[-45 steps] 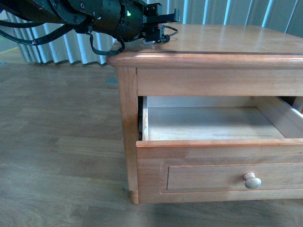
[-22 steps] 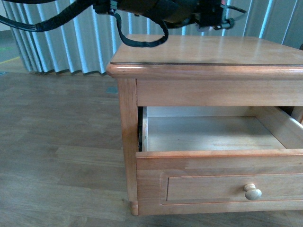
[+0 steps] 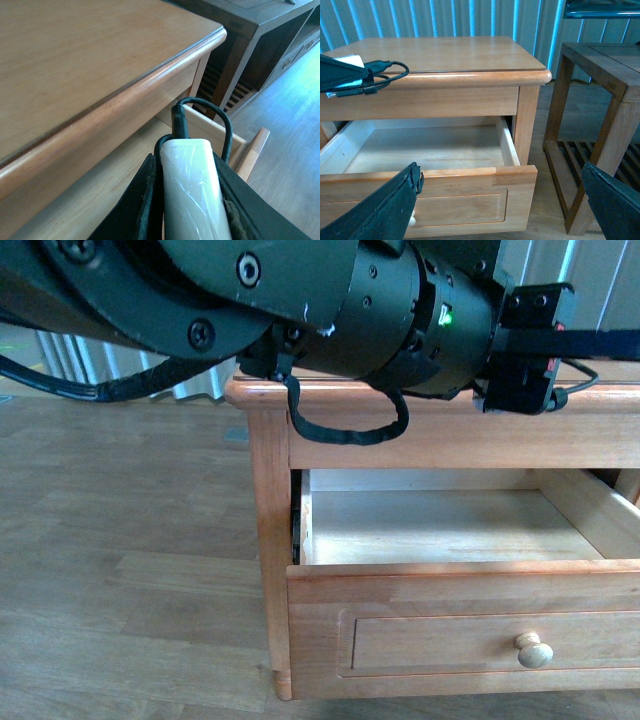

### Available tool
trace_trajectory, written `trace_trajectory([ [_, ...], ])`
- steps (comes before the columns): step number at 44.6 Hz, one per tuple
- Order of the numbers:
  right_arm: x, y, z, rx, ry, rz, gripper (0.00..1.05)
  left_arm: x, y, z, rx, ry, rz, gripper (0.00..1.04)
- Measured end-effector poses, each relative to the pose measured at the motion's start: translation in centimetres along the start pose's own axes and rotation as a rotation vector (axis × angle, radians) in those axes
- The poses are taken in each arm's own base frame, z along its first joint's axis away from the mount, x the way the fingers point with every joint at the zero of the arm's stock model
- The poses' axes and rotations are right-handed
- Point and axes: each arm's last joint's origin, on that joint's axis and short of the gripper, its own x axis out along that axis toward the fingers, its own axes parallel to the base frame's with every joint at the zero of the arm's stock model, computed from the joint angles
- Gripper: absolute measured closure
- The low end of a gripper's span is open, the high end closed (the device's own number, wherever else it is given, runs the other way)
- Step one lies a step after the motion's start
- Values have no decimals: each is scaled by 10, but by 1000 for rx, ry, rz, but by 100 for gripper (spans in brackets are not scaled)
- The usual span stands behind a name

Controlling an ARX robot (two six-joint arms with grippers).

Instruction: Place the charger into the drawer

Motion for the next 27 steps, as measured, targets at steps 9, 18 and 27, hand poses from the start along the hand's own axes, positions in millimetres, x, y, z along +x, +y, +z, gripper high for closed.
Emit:
trace_trajectory([
  [9, 0, 0, 0, 0, 0, 1, 8, 9, 22, -33, -53, 86, 66, 79],
  [18, 0, 0, 0, 0, 0, 0, 8, 18, 36, -61, -93, 167, 114, 59],
  [27, 0, 0, 0, 0, 0, 0, 8, 16, 40, -59, -95, 144, 156, 33],
])
